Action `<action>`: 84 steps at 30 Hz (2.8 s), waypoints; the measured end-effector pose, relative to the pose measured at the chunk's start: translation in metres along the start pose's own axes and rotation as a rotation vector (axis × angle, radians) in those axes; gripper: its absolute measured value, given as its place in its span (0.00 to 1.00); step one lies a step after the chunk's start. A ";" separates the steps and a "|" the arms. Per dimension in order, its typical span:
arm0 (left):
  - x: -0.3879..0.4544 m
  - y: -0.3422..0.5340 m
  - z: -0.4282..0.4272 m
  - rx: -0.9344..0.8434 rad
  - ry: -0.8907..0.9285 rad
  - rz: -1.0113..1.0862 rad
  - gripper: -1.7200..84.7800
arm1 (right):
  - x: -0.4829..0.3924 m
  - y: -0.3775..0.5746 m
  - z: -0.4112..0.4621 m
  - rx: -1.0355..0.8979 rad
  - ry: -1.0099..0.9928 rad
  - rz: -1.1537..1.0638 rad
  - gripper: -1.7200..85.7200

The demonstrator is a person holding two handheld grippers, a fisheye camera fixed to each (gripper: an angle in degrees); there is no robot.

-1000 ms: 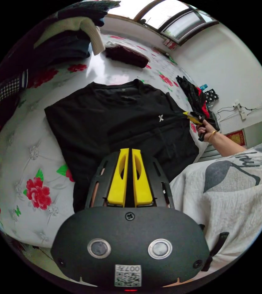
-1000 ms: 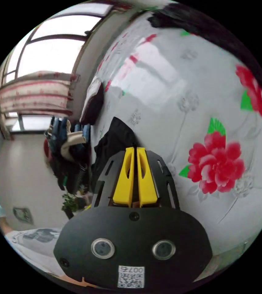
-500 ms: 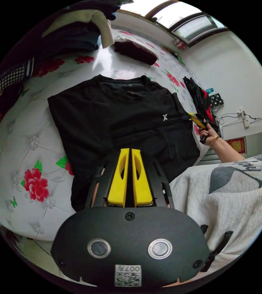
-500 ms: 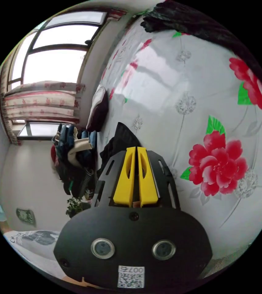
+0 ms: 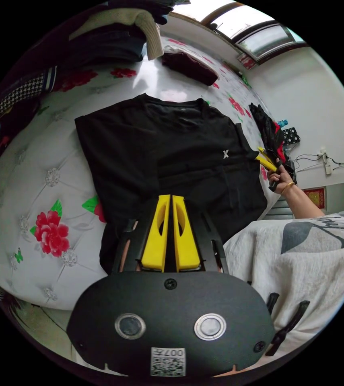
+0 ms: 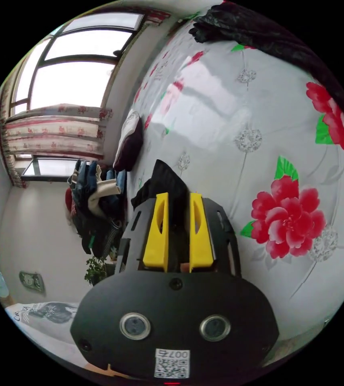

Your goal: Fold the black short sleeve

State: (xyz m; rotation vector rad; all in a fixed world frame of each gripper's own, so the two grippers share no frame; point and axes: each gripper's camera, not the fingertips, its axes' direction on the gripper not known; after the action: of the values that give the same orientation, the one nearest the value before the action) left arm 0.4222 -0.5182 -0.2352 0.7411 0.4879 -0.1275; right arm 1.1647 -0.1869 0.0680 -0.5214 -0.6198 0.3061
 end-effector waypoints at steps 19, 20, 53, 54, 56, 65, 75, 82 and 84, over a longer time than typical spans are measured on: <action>-0.019 0.003 -0.016 0.043 0.012 -0.070 0.02 | -0.132 0.183 0.167 -0.670 0.284 -0.885 0.05; -0.020 0.005 -0.018 0.046 0.011 -0.071 0.02 | -0.134 0.187 0.162 -0.648 0.279 -0.892 0.06; -0.191 -0.059 -0.216 0.272 0.460 -0.320 0.01 | -0.141 0.022 0.016 -0.486 -0.212 -0.437 0.02; -0.209 -0.079 -0.221 0.337 0.481 -0.382 0.01 | -0.147 0.012 0.018 -0.459 -0.233 -0.428 0.02; -0.231 -0.108 -0.218 0.406 0.465 -0.473 0.02 | -0.167 -0.019 0.037 -0.358 -0.211 -0.426 0.03; -0.252 -0.127 -0.190 0.349 0.240 -0.593 0.10 | -0.128 -0.030 0.080 -0.318 0.060 -0.282 0.10; -0.210 -0.077 -0.145 0.218 0.214 -0.519 0.10 | -0.075 0.000 0.083 -0.307 -0.024 -0.078 0.09; -0.181 -0.076 -0.137 0.115 0.239 -0.383 0.06 | -0.089 -0.018 0.070 -0.320 -0.063 -0.118 0.03; -0.160 -0.056 -0.132 0.065 0.260 -0.321 0.06 | -0.074 -0.012 0.048 -0.323 -0.030 -0.105 0.02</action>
State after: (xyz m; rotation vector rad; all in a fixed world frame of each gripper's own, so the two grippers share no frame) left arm 0.2159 -0.4796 -0.2779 0.7425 0.8532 -0.3509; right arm 1.0791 -0.2104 0.0729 -0.7914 -0.7277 0.1136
